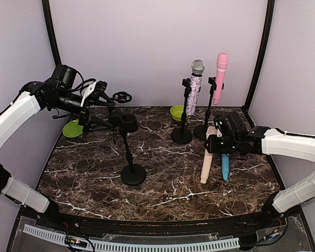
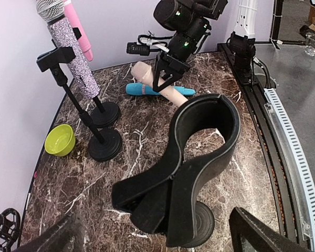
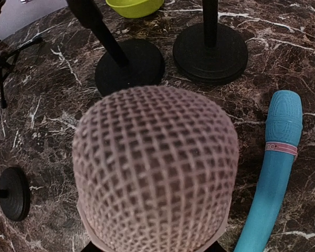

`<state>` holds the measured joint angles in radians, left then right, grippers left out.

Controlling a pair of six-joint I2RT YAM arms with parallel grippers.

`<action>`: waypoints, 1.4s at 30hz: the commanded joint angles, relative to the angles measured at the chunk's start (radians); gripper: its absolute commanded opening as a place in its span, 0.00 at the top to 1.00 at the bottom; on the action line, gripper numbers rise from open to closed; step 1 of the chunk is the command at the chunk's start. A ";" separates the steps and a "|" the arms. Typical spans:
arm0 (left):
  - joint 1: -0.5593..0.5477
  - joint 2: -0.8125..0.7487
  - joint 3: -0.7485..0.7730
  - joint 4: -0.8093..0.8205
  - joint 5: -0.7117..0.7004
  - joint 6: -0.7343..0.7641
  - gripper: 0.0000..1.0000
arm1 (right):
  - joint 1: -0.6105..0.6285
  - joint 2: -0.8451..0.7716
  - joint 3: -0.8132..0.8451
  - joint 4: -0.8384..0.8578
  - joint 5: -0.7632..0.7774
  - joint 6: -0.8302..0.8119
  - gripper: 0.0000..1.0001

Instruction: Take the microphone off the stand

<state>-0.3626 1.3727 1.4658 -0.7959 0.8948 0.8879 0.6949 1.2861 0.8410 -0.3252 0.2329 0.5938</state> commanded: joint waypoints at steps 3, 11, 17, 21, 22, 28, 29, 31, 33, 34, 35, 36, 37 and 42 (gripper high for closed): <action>0.005 -0.089 -0.053 0.010 -0.083 -0.041 0.01 | -0.080 0.178 0.074 0.056 -0.056 -0.013 1.00; 0.004 -0.153 -0.116 0.013 -0.092 -0.095 0.01 | -0.135 0.321 0.144 0.030 -0.057 -0.017 1.00; 0.005 -0.164 -0.141 0.037 -0.086 -0.119 0.01 | -0.136 0.395 0.150 0.015 -0.070 -0.013 0.94; 0.005 -0.162 -0.142 0.051 -0.084 -0.131 0.01 | -0.139 0.412 0.142 -0.006 -0.054 0.001 0.88; 0.005 -0.161 -0.143 0.054 -0.085 -0.133 0.01 | -0.138 0.409 0.136 -0.008 -0.047 0.005 0.86; 0.005 -0.165 -0.168 0.097 -0.094 -0.174 0.01 | -0.139 0.381 0.120 -0.018 -0.031 0.017 0.65; 0.004 -0.165 -0.169 0.101 -0.094 -0.178 0.01 | -0.138 0.379 0.119 -0.018 -0.031 0.018 0.60; 0.004 -0.163 -0.169 0.105 -0.087 -0.188 0.01 | -0.138 0.373 0.117 -0.016 -0.033 0.018 0.56; 0.004 -0.159 -0.166 0.103 -0.077 -0.190 0.01 | -0.138 0.365 0.113 -0.010 -0.039 0.020 0.51; 0.005 -0.158 -0.164 0.099 -0.073 -0.187 0.01 | -0.138 0.360 0.113 -0.007 -0.041 0.021 0.47; 0.005 -0.158 -0.164 0.098 -0.070 -0.184 0.01 | -0.138 0.352 0.113 -0.003 -0.044 0.021 0.43; 0.004 -0.157 -0.164 0.096 -0.067 -0.182 0.01 | -0.138 0.346 0.114 0.001 -0.049 0.021 0.41; 0.004 -0.156 -0.165 0.096 -0.063 -0.180 0.01 | -0.138 0.340 0.116 0.000 -0.051 0.021 0.40; 0.004 -0.165 -0.187 0.110 -0.059 -0.201 0.02 | -0.133 0.274 0.128 0.001 -0.048 0.017 0.35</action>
<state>-0.3626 1.2297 1.3056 -0.7067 0.8116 0.7151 0.5617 1.6398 0.9604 -0.3382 0.1768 0.6102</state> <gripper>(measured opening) 0.985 0.640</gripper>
